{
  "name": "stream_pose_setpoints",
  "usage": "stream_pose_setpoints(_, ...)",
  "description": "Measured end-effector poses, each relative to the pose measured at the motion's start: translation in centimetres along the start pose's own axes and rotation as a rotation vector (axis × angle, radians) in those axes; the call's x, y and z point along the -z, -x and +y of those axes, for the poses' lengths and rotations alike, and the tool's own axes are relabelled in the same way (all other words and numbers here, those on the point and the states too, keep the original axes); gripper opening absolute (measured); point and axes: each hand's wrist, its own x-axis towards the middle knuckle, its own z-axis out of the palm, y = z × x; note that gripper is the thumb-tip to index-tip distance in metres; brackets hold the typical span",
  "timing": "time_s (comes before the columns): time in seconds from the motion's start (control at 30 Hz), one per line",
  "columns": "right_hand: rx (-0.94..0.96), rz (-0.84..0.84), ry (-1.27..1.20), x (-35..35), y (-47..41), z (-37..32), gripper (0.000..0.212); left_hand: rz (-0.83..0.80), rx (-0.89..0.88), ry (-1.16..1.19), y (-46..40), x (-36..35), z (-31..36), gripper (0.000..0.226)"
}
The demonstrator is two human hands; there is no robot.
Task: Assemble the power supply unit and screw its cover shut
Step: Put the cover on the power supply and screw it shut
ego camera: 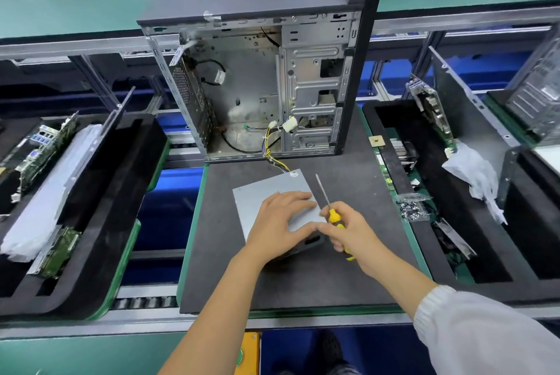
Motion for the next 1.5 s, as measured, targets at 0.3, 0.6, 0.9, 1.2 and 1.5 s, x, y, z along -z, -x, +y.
stream_pose_setpoints(0.3, -0.083, -0.063, -0.115, 0.8, 0.1, -0.6, 0.005, 0.063, 0.099, 0.105, -0.8, 0.1, 1.1, 0.021)
stream_pose_setpoints(0.6, 0.056, -0.090, 0.120, 1.1, -0.3, -1.2, 0.006, 0.085, 0.055, 0.110, -0.5, -0.2, 0.7, 0.020)
stream_pose_setpoints(0.9, 0.186, -0.082, 0.300, 1.0, -1.2, -1.0, 0.010, 0.093, 0.069, 0.175, -0.3, 0.0, 0.1, 0.020)
stream_pose_setpoints(1.2, 0.306, 0.043, 0.248, 1.3, -0.7, 0.0, 0.007, 0.143, 0.079, 0.167, -0.2, -0.2, 0.3, 0.019)
stream_pose_setpoints(1.5, 0.357, 0.106, 0.439, 0.7, -1.5, -0.7, 0.007, 0.151, 0.081, 0.192, -0.1, -0.2, 0.5, 0.020)
